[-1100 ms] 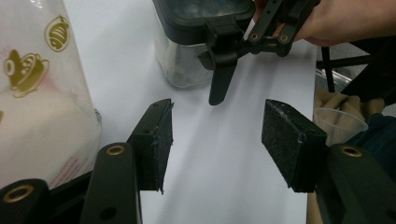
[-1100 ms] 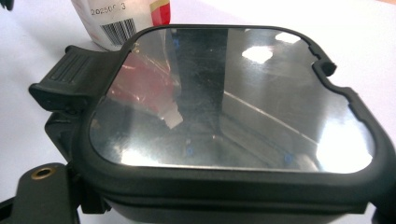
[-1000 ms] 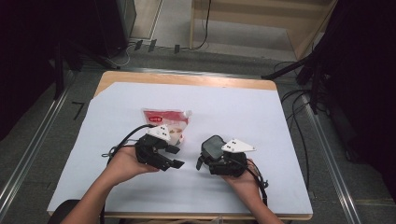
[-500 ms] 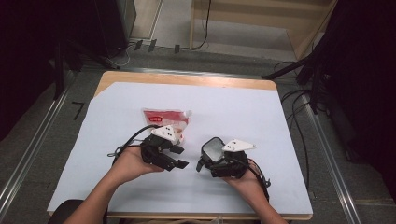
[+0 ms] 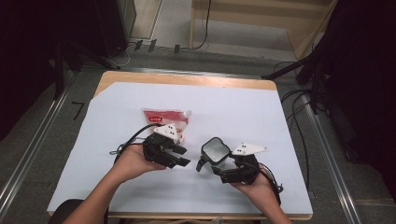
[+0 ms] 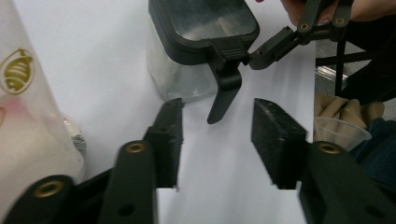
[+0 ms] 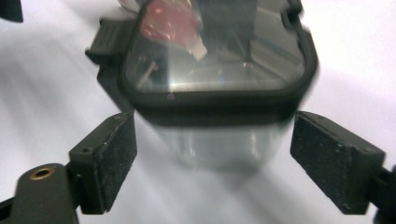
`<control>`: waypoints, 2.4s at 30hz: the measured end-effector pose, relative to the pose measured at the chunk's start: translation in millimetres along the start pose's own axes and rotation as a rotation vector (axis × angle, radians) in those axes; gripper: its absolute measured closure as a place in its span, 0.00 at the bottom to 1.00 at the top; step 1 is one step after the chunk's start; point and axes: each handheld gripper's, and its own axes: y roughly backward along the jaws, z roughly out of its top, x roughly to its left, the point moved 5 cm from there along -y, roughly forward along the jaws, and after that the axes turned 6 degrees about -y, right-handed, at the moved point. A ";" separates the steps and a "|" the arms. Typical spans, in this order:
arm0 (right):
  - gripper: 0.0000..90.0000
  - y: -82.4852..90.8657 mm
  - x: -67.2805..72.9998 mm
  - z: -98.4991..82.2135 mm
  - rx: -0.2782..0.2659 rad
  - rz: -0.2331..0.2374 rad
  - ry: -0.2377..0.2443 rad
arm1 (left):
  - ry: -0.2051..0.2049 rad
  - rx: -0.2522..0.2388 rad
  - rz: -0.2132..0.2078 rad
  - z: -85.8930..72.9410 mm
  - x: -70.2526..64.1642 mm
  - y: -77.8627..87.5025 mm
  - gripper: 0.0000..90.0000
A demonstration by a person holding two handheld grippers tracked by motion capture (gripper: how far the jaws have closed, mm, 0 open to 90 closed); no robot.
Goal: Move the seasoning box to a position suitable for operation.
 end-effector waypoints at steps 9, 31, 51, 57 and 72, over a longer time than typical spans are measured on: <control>0.53 28.0 -13.3 -6.4 0.006 -0.037 -0.044 | 0.006 0.028 -0.006 2.6 -3.5 -2.3 0.97; 1.00 27.4 -8.6 1.5 0.023 -0.026 -0.041 | 0.024 0.043 0.019 2.9 4.8 -43.7 1.00; 1.00 20.2 -18.0 6.6 0.020 -0.038 -0.076 | 0.044 -0.006 0.005 8.2 -3.5 -56.7 1.00; 1.00 17.7 -21.7 8.8 0.012 -0.050 -0.079 | 0.030 -0.018 0.003 12.2 -11.9 -62.4 1.00; 1.00 3.0 -35.5 19.0 -0.026 -0.069 -0.101 | 0.039 -0.068 -0.010 19.1 -24.4 -82.3 1.00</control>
